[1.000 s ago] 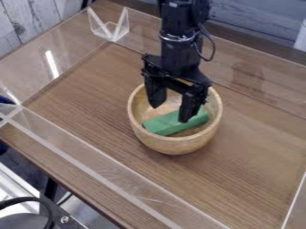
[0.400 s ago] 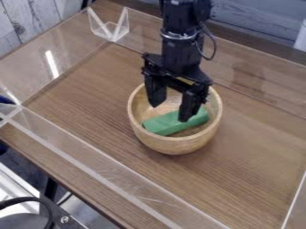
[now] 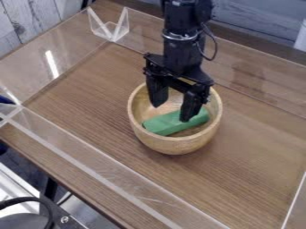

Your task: Remove the green block from inside the brown bowl and put it on the table

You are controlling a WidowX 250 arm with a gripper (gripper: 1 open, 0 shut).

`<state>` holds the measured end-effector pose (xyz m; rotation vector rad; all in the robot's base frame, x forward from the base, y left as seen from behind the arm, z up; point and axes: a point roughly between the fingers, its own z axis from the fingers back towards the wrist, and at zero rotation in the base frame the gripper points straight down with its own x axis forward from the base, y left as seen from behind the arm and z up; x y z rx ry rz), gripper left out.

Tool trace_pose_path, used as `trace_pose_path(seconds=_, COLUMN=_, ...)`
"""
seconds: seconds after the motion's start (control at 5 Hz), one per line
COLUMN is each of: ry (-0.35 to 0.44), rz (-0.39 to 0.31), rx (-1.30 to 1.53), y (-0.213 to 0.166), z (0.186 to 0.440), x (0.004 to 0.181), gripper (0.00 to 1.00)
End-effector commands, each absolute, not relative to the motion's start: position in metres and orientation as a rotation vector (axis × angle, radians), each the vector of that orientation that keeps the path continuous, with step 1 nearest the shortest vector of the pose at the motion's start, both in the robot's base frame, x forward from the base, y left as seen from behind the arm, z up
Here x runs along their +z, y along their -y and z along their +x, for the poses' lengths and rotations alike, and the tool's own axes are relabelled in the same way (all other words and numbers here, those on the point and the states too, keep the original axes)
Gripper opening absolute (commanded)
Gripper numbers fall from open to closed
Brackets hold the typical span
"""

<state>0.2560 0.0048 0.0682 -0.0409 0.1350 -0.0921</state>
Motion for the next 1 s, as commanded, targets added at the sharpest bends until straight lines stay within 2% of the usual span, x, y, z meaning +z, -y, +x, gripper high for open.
trace_pose_path(seconds=0.0, ry=-0.103, rz=-0.030, rx=-0.097, y=-0.007, z=0.264, x=0.069, gripper=1.00)
trace_pose_path(seconds=0.4, ry=-0.149, rz=-0.018, rx=-0.098, y=-0.015, z=0.257, x=0.047, gripper=1.00)
trace_pose_path(seconds=0.8, ry=-0.167, rz=-0.014, rx=-0.092, y=-0.021, z=0.257, x=0.034, gripper=1.00)
